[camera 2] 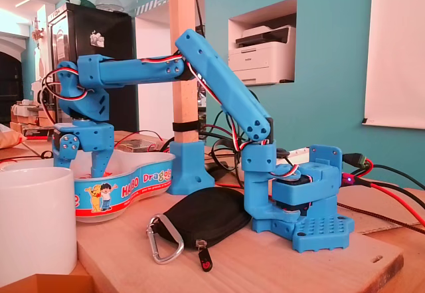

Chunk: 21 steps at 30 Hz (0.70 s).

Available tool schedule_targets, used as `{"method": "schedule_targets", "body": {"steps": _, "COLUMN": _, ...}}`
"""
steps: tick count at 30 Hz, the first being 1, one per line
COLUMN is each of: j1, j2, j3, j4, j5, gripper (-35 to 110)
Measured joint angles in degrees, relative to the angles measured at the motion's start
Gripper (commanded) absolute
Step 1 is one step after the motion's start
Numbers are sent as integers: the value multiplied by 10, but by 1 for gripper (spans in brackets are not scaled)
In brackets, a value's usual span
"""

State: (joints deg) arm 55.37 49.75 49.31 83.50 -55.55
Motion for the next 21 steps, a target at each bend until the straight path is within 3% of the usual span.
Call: {"method": "schedule_targets", "body": {"steps": 21, "j1": 20, "j2": 11, "j3": -26, "j4": 12, "j5": 2, "gripper": 20}}
